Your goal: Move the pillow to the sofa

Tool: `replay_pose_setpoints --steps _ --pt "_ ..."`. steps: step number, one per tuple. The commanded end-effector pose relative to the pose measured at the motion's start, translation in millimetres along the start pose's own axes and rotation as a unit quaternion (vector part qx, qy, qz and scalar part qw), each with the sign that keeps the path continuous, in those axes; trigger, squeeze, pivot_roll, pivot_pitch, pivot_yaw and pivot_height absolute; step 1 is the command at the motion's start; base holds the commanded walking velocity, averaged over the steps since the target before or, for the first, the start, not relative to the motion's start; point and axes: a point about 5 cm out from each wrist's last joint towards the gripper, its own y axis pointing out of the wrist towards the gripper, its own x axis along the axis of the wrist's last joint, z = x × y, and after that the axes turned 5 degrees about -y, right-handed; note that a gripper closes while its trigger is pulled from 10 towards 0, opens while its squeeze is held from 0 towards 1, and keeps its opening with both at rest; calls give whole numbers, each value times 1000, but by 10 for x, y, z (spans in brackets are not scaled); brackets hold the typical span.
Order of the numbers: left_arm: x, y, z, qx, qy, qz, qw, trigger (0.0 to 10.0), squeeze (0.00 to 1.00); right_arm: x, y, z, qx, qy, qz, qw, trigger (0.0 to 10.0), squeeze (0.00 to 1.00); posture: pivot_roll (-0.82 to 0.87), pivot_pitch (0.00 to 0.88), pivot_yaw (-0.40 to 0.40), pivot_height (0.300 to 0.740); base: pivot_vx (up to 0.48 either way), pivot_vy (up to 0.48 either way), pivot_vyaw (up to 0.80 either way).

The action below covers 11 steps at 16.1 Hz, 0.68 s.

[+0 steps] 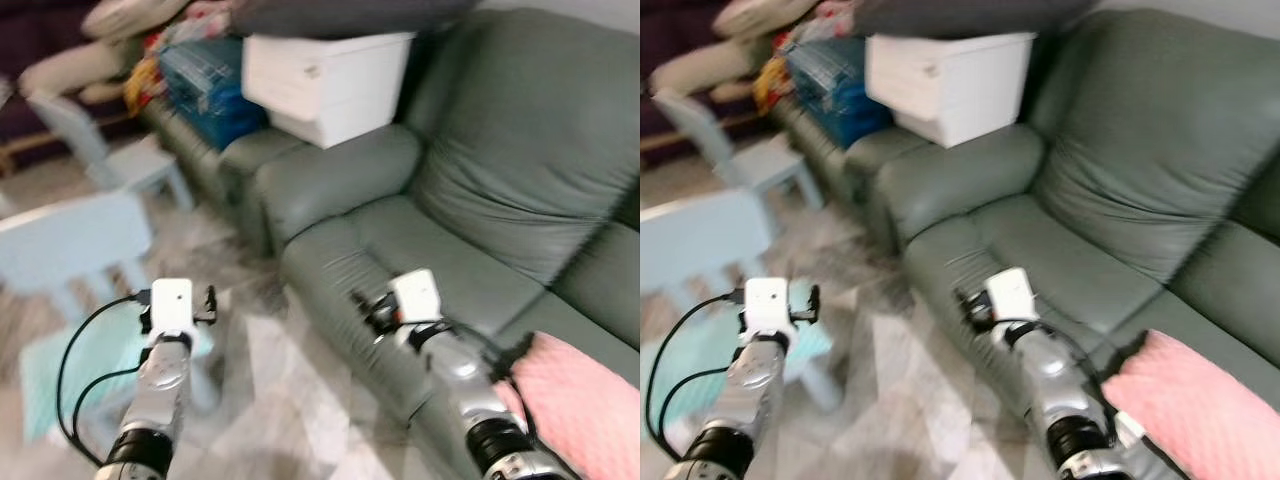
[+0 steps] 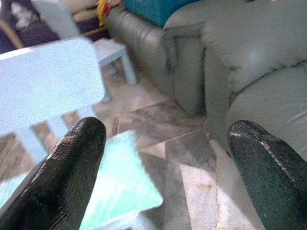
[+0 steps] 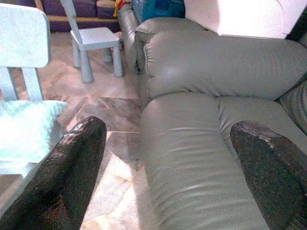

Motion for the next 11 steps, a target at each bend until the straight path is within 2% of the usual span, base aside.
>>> replay_pose_setpoints --steps 1,7,9,11 --pt "-17 0 89 10 3 6 1000 10000 0 72 58 101 16 4 -13 1000 10000 0 -94 0 17 740 0 0 800" --pt "-26 1 95 5 -9 10 1000 10000 0 78 58 108 18 4 -15 1000 10000 0 -94 0 20 740 0 0 800" --pt "-33 3 104 1 -18 13 1000 10000 0 78 55 115 18 4 -16 1000 10000 0 -93 0 22 740 0 0 575" --pt "-34 2 102 -4 -27 15 1000 10000 0 81 61 118 17 13 -18 1000 10000 0 -91 0 23 740 0 0 0"
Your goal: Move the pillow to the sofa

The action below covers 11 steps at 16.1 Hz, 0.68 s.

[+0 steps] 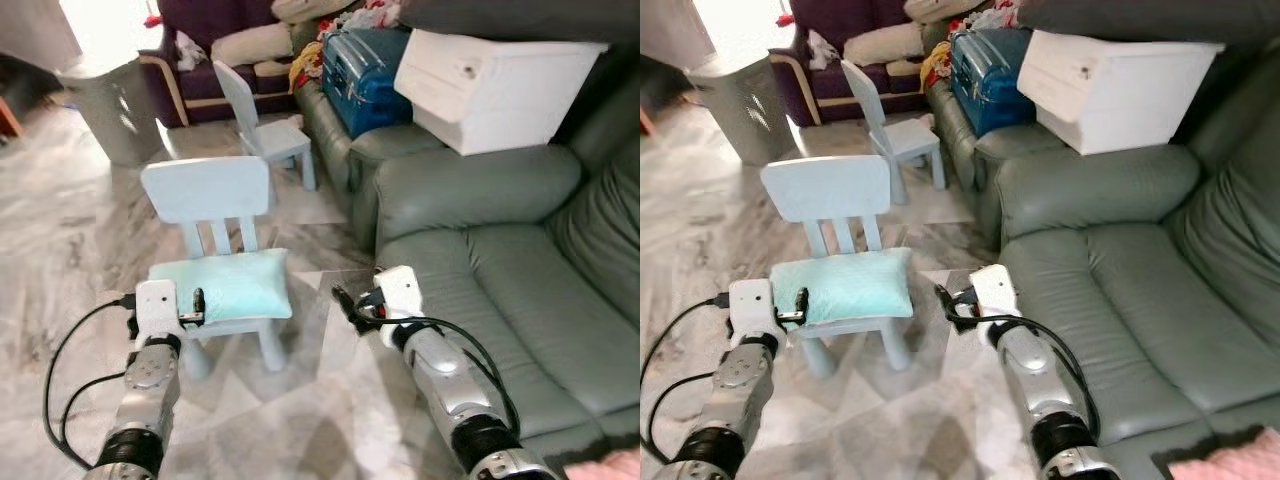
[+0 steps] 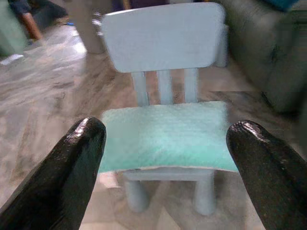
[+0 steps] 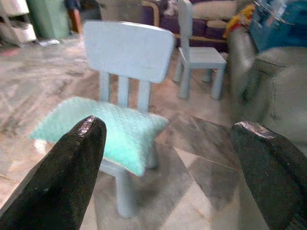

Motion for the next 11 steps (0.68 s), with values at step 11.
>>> replay_pose_setpoints --steps 11 --pt "18 21 39 0 5 6 1000 10000 0 52 40 -6 -5 11 -9 1000 10000 0 -84 0 24 740 0 386 0"
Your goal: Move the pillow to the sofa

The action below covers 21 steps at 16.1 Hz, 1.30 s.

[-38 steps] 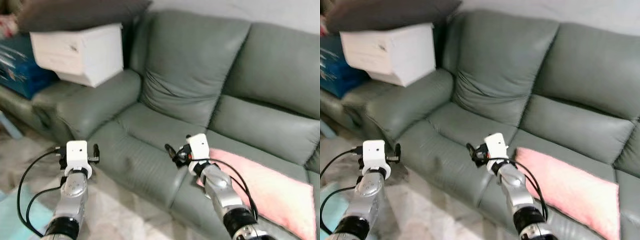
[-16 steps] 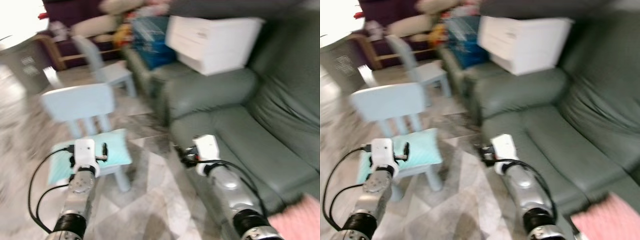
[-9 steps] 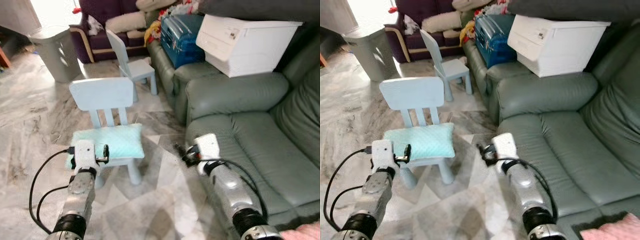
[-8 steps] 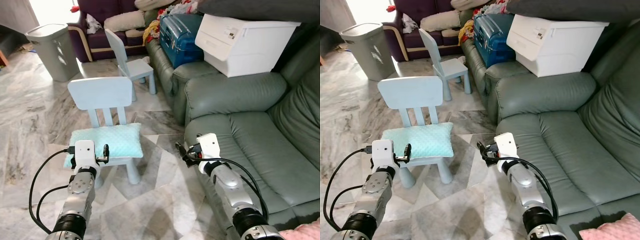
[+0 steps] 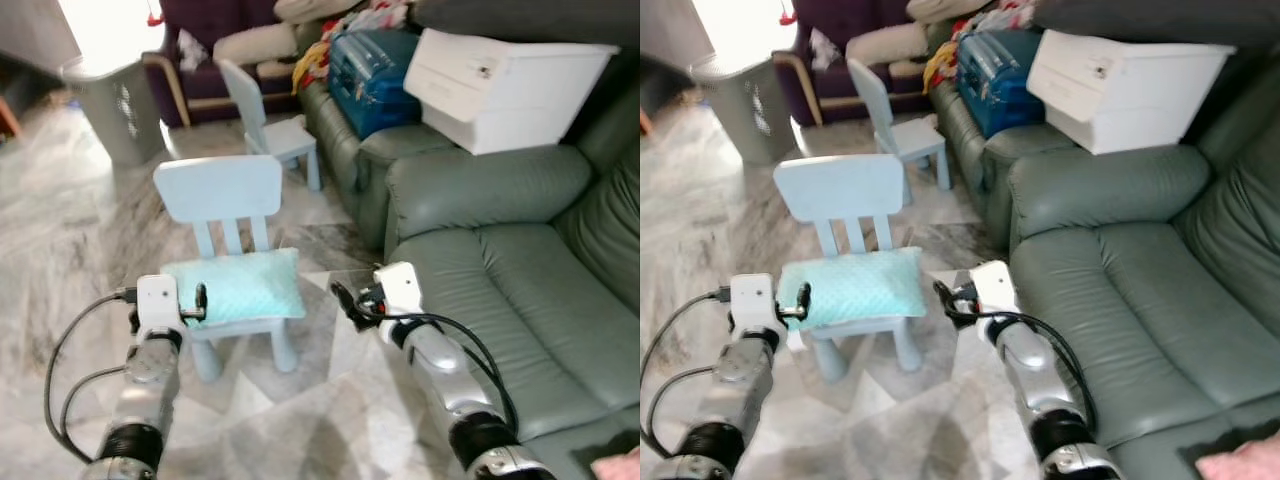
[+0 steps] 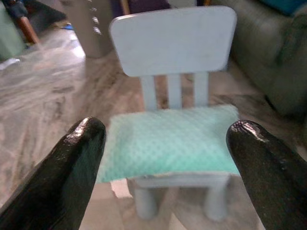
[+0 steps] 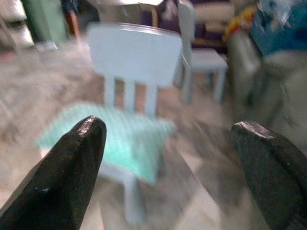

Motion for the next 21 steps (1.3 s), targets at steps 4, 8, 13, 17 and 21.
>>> replay_pose_setpoints --steps 4,8,13,17,21 --pt "3 14 64 5 8 7 1000 10000 0 57 37 15 -4 6 -11 1000 10000 0 -85 0 26 740 0 480 0" --pt "23 16 56 -1 13 0 1000 10000 0 54 36 9 -6 6 -10 1000 10000 0 -86 0 28 740 0 350 0" --pt "130 35 34 -5 14 -36 999 10000 0 55 35 17 -7 8 -13 1000 10000 0 -86 0 33 740 0 0 0" --pt "110 37 38 -1 4 -27 1000 10000 0 59 35 39 -3 1 -15 1000 10000 0 -86 0 33 740 0 0 0" --pt "88 27 37 -7 -8 -23 1000 10000 0 55 36 43 -3 5 -14 1000 10000 0 -85 0 31 740 0 0 256"
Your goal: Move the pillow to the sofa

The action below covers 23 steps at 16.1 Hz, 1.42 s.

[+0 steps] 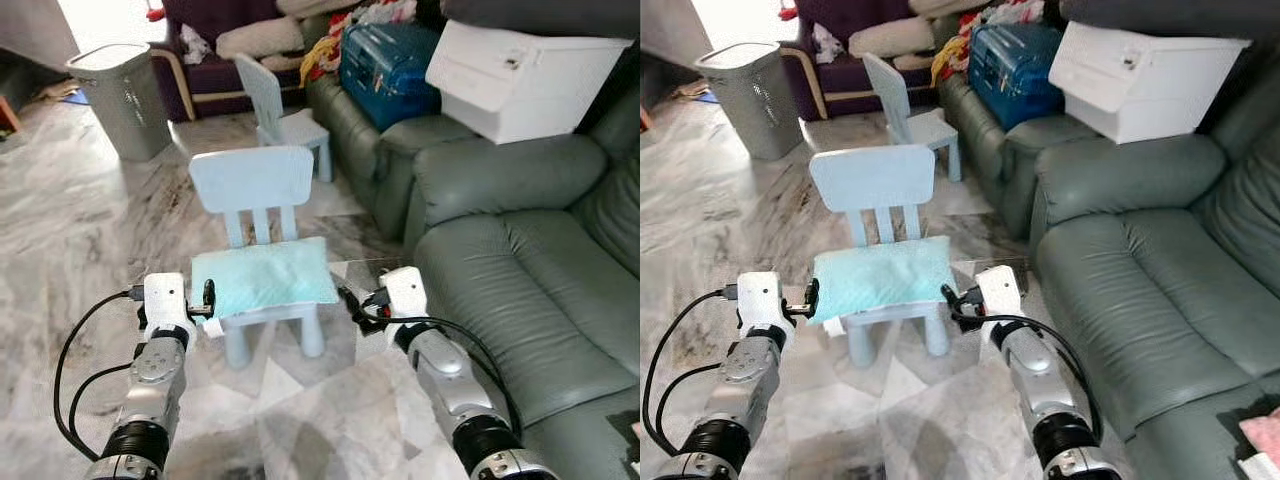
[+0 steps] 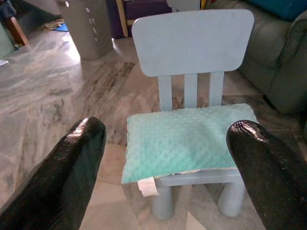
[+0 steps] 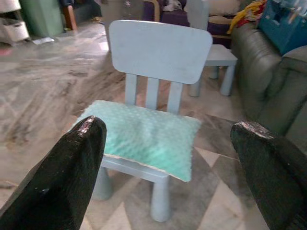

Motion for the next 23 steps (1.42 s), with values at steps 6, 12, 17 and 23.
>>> replay_pose_setpoints --steps 6,12,17,23 --pt "-8 -5 27 0 -8 5 1000 10000 0 35 -4 9 9 -19 -11 1000 10000 0 -88 0 34 740 0 0 341" --pt "-26 -10 8 -14 -26 9 1000 10000 0 44 5 -9 4 -2 -12 1000 10000 0 -88 0 29 740 0 0 267" --pt "-41 -34 0 -24 -42 8 999 10000 0 44 -13 -18 3 -2 -17 1000 10000 0 -91 0 26 740 0 0 0" --pt "-48 -44 13 -28 -51 7 998 10000 0 53 -10 -3 8 -9 -19 1000 10000 0 -90 0 24 740 179 0 0"
